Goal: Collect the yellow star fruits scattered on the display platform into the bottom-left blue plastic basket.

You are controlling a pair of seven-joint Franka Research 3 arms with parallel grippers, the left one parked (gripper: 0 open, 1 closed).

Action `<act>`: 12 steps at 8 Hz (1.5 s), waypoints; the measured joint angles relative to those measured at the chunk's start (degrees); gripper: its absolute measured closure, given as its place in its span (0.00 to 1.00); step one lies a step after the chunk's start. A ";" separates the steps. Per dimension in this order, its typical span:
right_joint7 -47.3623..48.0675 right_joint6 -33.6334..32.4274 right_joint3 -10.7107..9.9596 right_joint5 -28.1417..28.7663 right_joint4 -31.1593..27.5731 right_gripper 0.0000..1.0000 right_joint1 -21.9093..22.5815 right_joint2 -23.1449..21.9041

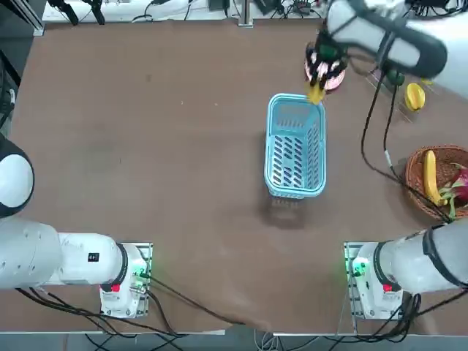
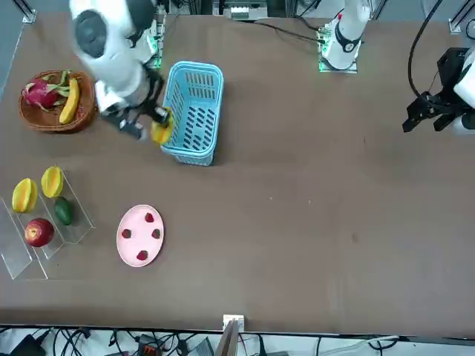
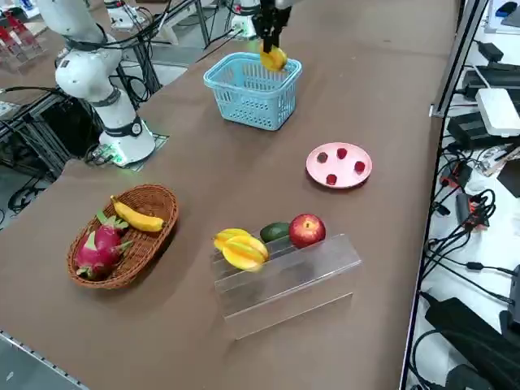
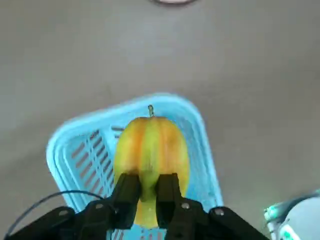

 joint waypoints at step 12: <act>-34.28 -5.79 -11.73 -4.30 6.42 0.00 -16.57 -4.76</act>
